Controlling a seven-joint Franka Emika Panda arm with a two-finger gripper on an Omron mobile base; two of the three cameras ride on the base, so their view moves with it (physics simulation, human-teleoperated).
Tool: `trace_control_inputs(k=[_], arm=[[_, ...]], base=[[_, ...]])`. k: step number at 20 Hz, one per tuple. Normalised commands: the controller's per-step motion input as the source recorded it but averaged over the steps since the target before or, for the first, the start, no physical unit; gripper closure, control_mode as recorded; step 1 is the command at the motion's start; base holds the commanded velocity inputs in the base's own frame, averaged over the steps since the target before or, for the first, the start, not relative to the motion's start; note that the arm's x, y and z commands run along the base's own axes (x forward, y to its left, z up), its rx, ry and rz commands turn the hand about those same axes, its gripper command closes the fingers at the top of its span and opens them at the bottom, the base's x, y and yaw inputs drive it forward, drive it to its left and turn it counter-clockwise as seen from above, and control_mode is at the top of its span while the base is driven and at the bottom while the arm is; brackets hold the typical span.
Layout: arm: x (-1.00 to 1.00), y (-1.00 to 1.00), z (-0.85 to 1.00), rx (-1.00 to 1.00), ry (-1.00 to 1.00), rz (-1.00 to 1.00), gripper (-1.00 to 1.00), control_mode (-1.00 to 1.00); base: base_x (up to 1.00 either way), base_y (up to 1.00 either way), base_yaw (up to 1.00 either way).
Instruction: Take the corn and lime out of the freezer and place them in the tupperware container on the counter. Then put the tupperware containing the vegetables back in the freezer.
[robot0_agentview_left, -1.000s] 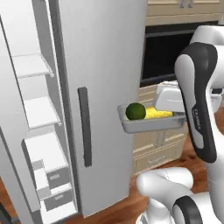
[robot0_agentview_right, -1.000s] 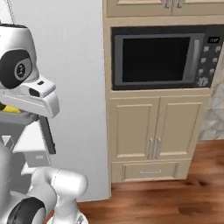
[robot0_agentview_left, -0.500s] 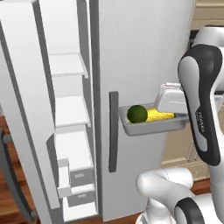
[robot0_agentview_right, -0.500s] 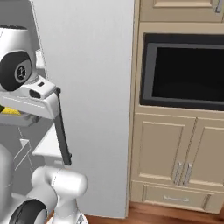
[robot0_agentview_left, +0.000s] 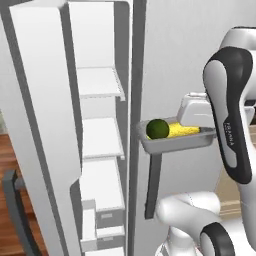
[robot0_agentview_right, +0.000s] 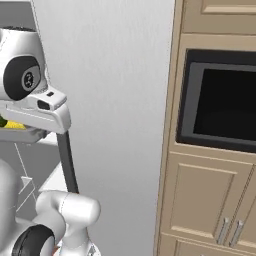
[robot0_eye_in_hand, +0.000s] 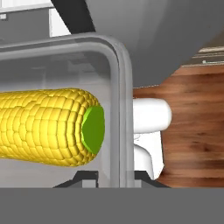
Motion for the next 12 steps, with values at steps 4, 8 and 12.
trace_control_inputs(k=[4, 8, 12], arm=[[0.0, 0.0, 0.0, 0.0, 0.0, 0.0, 1.0, 1.0], [0.12, 0.0, 0.0, 0.0, -0.01, 0.0, 1.0, -1.0], [0.33, -0.08, 0.0, 0.0, -0.01, 0.0, 1.0, -1.0]], base=[[0.06, 0.76, 0.03], [0.3, 0.25, 0.0], [0.0, 0.0, 0.0]])
